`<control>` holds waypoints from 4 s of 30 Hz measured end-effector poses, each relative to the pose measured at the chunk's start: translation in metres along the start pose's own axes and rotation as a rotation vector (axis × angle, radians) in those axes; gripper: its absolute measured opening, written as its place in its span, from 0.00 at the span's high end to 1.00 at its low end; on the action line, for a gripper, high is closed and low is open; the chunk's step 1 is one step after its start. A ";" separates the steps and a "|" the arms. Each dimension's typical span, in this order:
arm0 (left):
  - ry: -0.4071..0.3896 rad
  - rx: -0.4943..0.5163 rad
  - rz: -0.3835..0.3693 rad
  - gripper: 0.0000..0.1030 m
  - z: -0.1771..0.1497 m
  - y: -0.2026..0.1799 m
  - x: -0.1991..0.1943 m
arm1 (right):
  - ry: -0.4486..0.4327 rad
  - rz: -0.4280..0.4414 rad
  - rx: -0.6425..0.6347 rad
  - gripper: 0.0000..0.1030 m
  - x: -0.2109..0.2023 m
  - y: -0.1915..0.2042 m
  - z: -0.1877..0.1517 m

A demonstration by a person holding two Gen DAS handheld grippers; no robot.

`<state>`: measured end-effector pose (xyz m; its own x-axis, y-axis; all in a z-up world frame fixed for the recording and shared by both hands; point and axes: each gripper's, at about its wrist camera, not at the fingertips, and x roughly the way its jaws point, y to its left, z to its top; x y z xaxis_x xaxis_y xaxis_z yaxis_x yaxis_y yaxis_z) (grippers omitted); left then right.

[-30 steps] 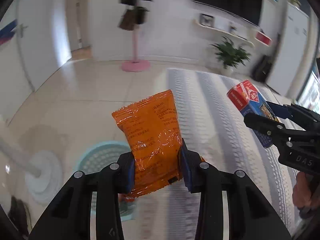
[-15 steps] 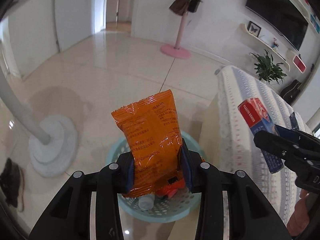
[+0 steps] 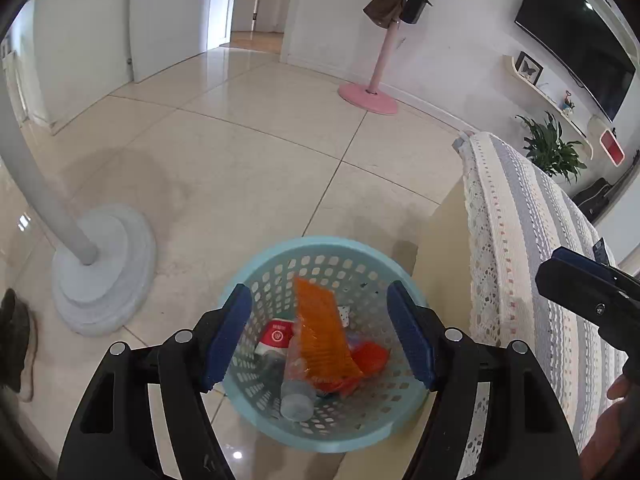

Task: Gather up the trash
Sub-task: 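Carry orange wrapper and tiger card box over the basket and release both, then move both grippers back toward the teal packet and milk carton, then grasp the teal packet with the right gripper and lift it, then grasp the white milk carton with the left gripper and lift it, then carry milk carton and teal packet over the basket and release both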

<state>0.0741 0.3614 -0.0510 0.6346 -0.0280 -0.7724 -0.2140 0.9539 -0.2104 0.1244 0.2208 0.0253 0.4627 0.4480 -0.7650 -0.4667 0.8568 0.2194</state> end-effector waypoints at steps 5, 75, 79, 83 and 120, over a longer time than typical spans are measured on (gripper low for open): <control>-0.032 0.009 -0.048 0.34 0.003 -0.014 -0.015 | -0.035 -0.027 -0.002 0.38 -0.023 -0.010 -0.006; 0.139 0.566 -0.378 0.48 -0.078 -0.501 0.073 | -0.207 -0.440 0.599 0.66 -0.209 -0.388 -0.197; 0.149 0.517 -0.336 0.48 -0.100 -0.443 0.031 | -0.183 -0.394 0.557 0.66 -0.214 -0.359 -0.195; 0.152 0.465 -0.272 0.48 -0.130 -0.376 -0.007 | -0.134 -0.349 0.450 0.66 -0.213 -0.316 -0.194; -0.067 0.052 -0.169 0.52 -0.008 -0.120 -0.075 | -0.139 -0.123 0.005 0.66 -0.101 -0.056 -0.027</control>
<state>0.0463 0.2468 0.0280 0.7064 -0.1711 -0.6868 -0.0628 0.9514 -0.3015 0.0833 0.1210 0.0739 0.6159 0.3705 -0.6953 -0.3968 0.9083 0.1326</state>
